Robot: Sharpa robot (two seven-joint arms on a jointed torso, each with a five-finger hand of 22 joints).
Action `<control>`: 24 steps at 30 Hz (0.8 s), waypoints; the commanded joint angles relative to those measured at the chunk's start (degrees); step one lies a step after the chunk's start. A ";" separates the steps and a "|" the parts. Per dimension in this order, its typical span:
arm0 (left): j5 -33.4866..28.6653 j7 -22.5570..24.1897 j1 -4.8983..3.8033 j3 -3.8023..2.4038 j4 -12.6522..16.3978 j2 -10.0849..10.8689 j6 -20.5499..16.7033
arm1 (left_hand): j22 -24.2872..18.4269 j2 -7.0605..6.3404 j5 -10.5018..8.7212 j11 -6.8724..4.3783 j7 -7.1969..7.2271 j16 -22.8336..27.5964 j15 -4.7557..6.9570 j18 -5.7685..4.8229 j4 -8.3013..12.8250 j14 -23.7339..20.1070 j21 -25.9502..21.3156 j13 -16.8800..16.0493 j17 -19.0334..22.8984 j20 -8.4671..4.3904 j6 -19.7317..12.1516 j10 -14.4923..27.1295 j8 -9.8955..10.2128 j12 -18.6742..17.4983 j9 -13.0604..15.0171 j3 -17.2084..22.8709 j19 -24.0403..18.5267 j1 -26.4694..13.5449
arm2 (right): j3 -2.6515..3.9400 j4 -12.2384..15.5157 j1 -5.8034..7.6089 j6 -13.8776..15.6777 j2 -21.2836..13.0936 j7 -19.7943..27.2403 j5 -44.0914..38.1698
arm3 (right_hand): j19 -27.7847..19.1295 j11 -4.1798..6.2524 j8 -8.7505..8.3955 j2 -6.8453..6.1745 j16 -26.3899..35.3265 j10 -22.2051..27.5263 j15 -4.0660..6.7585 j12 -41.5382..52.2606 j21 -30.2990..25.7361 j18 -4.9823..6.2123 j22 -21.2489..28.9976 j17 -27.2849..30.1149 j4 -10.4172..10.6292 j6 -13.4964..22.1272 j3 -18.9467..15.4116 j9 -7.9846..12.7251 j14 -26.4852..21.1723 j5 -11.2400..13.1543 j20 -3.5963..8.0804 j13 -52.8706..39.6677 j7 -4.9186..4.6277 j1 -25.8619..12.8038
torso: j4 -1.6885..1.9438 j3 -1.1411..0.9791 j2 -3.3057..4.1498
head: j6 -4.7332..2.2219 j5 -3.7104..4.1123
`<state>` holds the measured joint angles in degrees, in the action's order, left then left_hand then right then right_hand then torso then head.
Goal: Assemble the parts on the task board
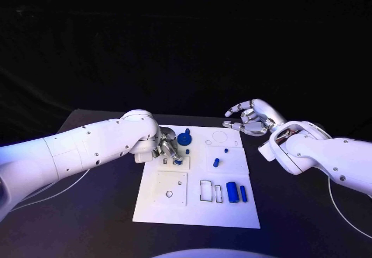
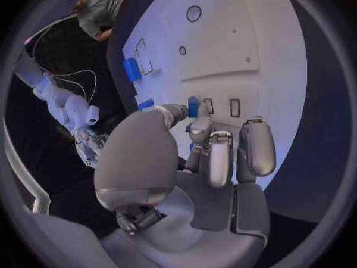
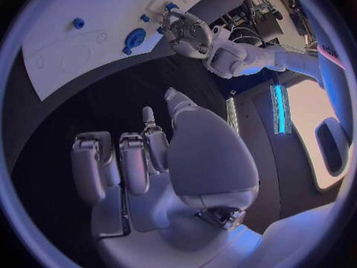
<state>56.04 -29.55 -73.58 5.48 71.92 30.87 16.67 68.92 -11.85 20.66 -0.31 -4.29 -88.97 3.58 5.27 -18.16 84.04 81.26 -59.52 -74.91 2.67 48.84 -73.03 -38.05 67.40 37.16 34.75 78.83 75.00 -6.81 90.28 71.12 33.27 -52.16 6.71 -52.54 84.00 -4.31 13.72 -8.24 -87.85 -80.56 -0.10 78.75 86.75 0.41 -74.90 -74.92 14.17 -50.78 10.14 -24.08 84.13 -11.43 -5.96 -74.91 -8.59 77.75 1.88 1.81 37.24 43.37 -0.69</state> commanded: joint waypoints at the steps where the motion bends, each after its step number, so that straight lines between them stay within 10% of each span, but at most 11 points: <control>1: -5.39 0.90 -0.04 -0.03 0.78 0.60 -2.96 | 0.37 -0.58 1.39 0.37 -0.41 -0.33 -0.20 -0.96 10.45 5.58 0.40 -0.21 -13.83 0.11 0.45 -0.39 -0.30 -0.12 1.71 10.96 0.16 -0.86 | 0.01 0.00 -0.06 -0.49 -0.01 0.48 0.48 | 3.51 0.33 0.35 0.29 0.24 0.07 0.20 0.03 -0.27 0.66 -12.39 -8.08 0.33 -0.43 0.13 -0.10 4.31 -0.37 -0.10 -4.19 -0.11 0.06 | 0.04 -0.05 -0.01 | -0.33 -0.08; 24: -1.34 2.67 0.68 0.62 7.83 6.64 -16.98 | 4.05 -3.08 9.59 -0.73 0.85 -0.75 0.79 -1.64 14.95 5.81 2.16 -3.53 -14.56 -0.67 3.90 -4.33 -0.48 2.36 3.63 14.28 2.23 -6.14 | -0.01 -0.15 -0.16 -0.29 -0.52 0.84 0.74 | 3.51 0.34 0.37 0.33 0.26 0.10 0.21 -0.01 -0.29 0.66 -12.38 -8.04 0.49 -0.46 0.15 -0.10 4.30 -0.50 -0.08 -4.14 -0.10 -0.07 | 0.09 0.02 0.07 | -0.39 -0.27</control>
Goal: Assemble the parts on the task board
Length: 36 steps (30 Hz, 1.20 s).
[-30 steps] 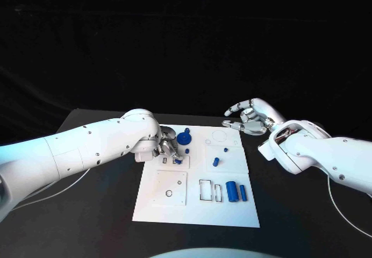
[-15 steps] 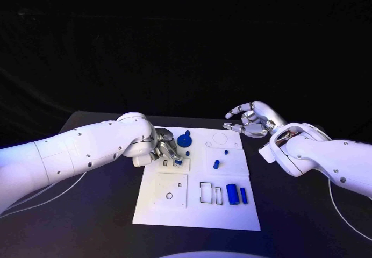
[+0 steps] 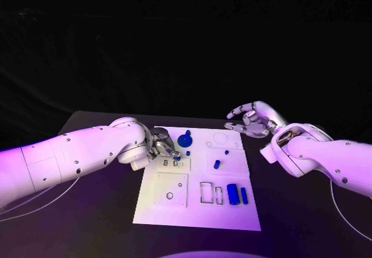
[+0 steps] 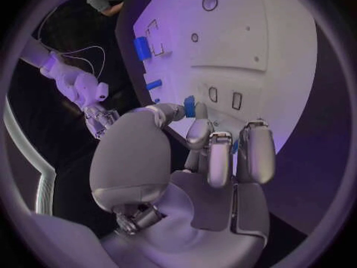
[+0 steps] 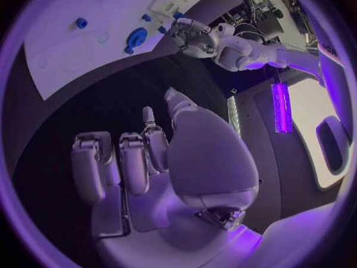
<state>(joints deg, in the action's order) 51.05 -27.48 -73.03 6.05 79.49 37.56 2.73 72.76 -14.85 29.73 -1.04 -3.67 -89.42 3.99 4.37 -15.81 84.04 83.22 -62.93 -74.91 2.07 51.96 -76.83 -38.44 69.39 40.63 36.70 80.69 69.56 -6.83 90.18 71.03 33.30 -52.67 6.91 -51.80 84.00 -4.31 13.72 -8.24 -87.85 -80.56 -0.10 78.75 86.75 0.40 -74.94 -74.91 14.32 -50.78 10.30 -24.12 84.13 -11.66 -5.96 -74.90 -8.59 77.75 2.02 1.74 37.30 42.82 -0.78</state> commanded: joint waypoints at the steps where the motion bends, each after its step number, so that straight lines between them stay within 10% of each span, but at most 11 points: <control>1: 4.45 0.34 0.21 0.13 0.26 -0.06 -3.09 | 0.28 -0.10 0.73 -0.03 0.26 -0.32 0.41 -0.75 12.66 5.82 0.24 -0.20 -14.60 -0.09 0.85 -0.60 -0.09 0.42 0.20 12.33 0.42 -0.78 | 0.00 -0.07 -0.07 -0.31 -0.01 0.65 -0.02 | 3.51 0.34 0.37 0.33 0.26 0.10 0.21 -0.01 -0.29 0.67 -12.34 -8.05 0.33 -0.46 -0.02 -0.06 4.30 -0.28 -0.08 -4.15 -0.10 -0.06 | -0.06 0.11 0.02 | 0.18 -0.23; 36: 12.00 -2.32 1.10 1.33 -1.51 -2.31 2.78 | 0.60 -0.28 1.85 -0.17 0.41 -0.40 0.54 -0.82 12.89 5.86 0.40 -0.08 -14.75 -0.20 1.25 -0.71 -0.18 0.27 0.47 12.26 0.61 -1.31 | -0.01 -0.21 -0.13 -0.34 0.10 0.72 -0.23 | 3.51 0.35 0.38 0.35 0.27 0.11 0.22 -0.03 -0.29 0.67 -12.35 -8.04 0.45 -0.47 -0.01 -0.06 4.30 -0.38 -0.07 -4.12 -0.09 -0.16 | -0.15 0.11 0.12 | 0.97 -0.49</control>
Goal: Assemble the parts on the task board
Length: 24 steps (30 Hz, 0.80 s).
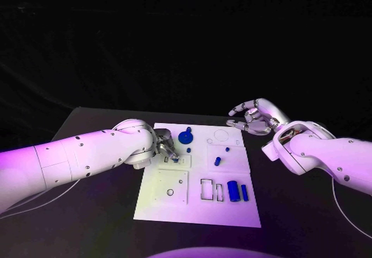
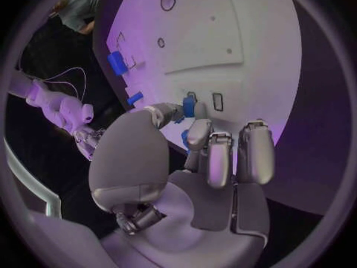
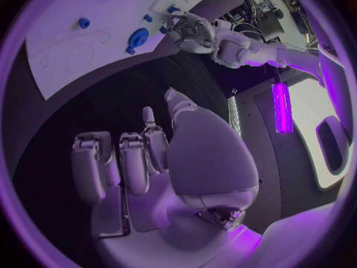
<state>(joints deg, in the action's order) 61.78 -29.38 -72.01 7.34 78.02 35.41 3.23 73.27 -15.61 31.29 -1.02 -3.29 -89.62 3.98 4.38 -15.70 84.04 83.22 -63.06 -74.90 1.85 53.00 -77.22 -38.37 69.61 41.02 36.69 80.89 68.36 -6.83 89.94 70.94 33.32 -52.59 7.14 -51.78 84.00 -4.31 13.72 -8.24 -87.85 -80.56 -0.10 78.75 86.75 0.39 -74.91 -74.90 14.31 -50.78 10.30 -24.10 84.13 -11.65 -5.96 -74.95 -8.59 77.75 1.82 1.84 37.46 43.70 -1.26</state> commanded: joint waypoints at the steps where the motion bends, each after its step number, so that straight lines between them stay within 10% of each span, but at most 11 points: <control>1: 1.38 -0.44 0.09 0.05 -0.05 -0.16 2.49 | 0.12 0.48 0.31 -0.18 0.04 -0.19 0.55 -0.84 12.77 5.86 0.41 0.02 -14.74 0.01 0.23 -0.34 -0.26 0.07 0.10 12.25 0.43 -0.14 | 0.00 0.02 -0.03 -0.37 0.03 0.50 -0.26 | 3.51 0.35 0.38 0.35 0.27 0.11 0.23 -0.03 -0.29 0.67 -12.37 -8.04 0.46 -0.47 -0.01 -0.07 4.30 -0.39 -0.07 -4.08 -0.09 -0.16 | 0.04 0.00 -0.05 | 0.11 0.00; 24: 1.29 -0.50 0.12 0.09 0.06 0.02 3.85 | 0.37 0.64 0.41 -0.26 0.15 -0.25 0.57 -0.90 12.70 5.89 0.50 -0.42 -14.84 0.01 0.44 -0.62 -0.45 0.38 0.32 12.17 0.55 -0.45 | 0.00 -0.08 -0.04 -0.28 0.12 0.52 -0.31 | 3.49 0.37 0.40 0.31 0.28 0.09 0.25 -0.02 -0.33 0.68 -12.35 -8.03 0.61 -0.49 -0.02 -0.07 4.30 -0.52 -0.05 -4.08 -0.06 -0.26 | -0.02 -0.03 -0.02 | 0.10 -0.08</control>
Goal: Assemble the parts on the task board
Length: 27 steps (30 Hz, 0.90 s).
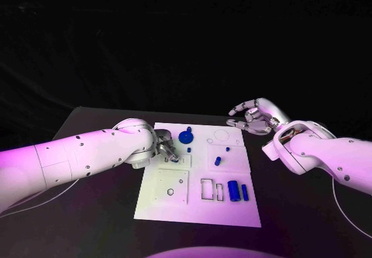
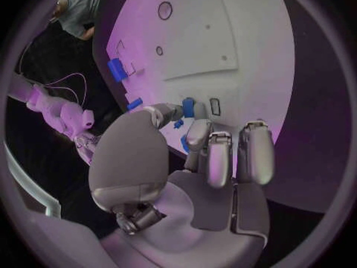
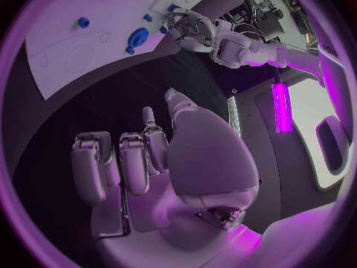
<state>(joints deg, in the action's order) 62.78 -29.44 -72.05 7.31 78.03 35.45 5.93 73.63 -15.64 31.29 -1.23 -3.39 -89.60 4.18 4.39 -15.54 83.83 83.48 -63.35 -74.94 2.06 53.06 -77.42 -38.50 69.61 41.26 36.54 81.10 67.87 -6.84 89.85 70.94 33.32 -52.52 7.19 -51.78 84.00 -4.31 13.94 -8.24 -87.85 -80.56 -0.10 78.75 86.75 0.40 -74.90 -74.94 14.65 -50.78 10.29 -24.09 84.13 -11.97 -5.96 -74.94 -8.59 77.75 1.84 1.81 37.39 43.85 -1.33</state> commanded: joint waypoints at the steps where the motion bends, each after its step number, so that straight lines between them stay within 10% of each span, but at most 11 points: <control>1: 0.26 -0.44 0.16 0.12 0.05 -0.03 1.10 | 0.00 0.67 0.41 -0.05 0.25 -0.26 0.37 -0.90 12.54 6.10 0.24 -0.13 -14.80 -0.20 0.38 -0.42 -0.32 0.38 0.08 12.32 0.34 0.03 | 0.00 0.01 -0.04 -0.28 0.04 0.46 -0.31 | 3.49 0.37 0.18 0.31 0.28 0.09 0.25 -0.02 -0.33 0.68 -12.36 -7.99 0.27 -0.49 -0.01 -0.08 4.30 -0.20 -0.05 -4.10 -0.06 -0.26 | -0.03 0.01 0.05 | -0.05 -0.01; 27: -1.59 -0.65 0.12 0.10 -1.42 -1.60 3.41 | 0.81 3.10 -0.36 -0.98 1.45 -0.40 1.07 -1.06 10.99 6.17 0.47 -2.71 -15.06 -0.79 1.26 -2.60 -1.82 2.39 2.54 10.41 0.83 -3.33 | 0.00 -0.07 -0.04 -0.25 0.07 0.39 -0.37 | 3.49 0.40 0.20 0.26 0.30 0.11 0.27 -0.05 -0.35 0.68 -12.36 -7.95 0.46 -0.50 -0.03 -0.08 4.29 -0.25 -0.03 -4.06 -0.04 -0.39 | -0.01 -0.03 -0.01 | 0.19 0.07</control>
<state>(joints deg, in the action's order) 62.11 -29.93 -72.15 7.25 76.52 34.15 7.23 74.41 -12.47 31.12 -2.25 -3.08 -89.82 4.81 4.39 -15.38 84.05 83.71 -66.02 -74.93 1.43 53.60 -79.69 -40.15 71.71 43.59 36.38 81.72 64.97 -6.84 89.78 70.93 33.33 -52.49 7.21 -51.79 84.00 -4.31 13.94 -8.24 -87.85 -80.56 -0.10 78.75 86.52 0.40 -74.94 -74.92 14.80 -50.78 10.14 -24.08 84.13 -11.97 -5.96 -74.92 -8.59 77.75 1.82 1.75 37.40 44.06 -1.28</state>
